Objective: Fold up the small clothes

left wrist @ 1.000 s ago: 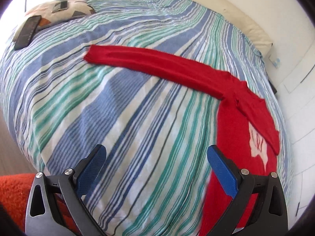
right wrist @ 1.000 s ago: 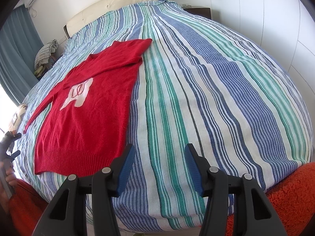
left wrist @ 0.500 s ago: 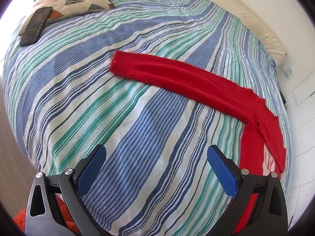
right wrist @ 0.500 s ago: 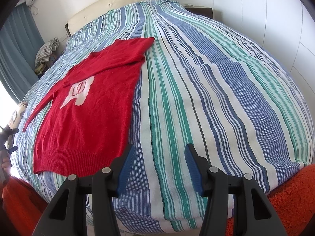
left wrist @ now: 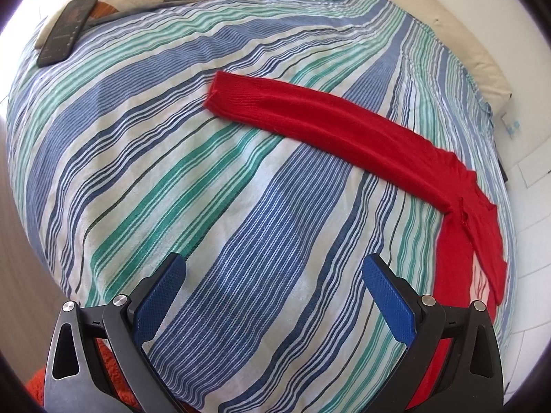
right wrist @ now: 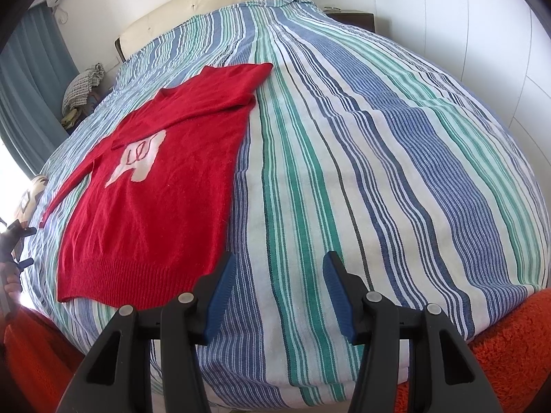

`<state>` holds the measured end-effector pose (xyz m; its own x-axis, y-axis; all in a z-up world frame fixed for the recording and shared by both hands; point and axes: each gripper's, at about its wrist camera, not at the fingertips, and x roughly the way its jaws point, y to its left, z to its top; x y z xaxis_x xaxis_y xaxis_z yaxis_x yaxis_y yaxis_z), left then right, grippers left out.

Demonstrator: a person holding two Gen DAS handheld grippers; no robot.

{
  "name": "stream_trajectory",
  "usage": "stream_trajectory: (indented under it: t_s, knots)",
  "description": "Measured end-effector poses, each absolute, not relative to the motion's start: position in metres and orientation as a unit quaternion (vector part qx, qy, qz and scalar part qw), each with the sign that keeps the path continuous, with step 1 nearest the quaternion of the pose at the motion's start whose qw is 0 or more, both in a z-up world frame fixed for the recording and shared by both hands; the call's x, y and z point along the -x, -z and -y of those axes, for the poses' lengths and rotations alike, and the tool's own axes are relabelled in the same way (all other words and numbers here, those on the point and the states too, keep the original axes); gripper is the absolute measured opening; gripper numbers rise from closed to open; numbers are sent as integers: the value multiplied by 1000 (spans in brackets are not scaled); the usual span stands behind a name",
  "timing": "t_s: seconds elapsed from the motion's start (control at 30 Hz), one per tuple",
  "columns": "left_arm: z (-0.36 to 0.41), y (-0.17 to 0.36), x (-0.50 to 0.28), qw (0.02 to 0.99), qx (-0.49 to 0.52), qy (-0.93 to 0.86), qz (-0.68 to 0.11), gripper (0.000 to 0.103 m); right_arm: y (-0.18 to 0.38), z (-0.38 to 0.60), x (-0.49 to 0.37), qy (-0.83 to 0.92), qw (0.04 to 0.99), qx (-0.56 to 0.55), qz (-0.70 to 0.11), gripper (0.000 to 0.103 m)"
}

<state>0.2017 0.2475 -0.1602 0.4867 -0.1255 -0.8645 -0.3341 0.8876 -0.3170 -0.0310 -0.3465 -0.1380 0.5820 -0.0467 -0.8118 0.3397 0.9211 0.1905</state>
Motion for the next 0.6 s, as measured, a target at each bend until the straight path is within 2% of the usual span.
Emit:
stream_trajectory:
  t_s: [0.6]
  knots:
    - [-265,154,-217,826,260,-65,-495,102,140,346,29,109,874,-167,-443,53]
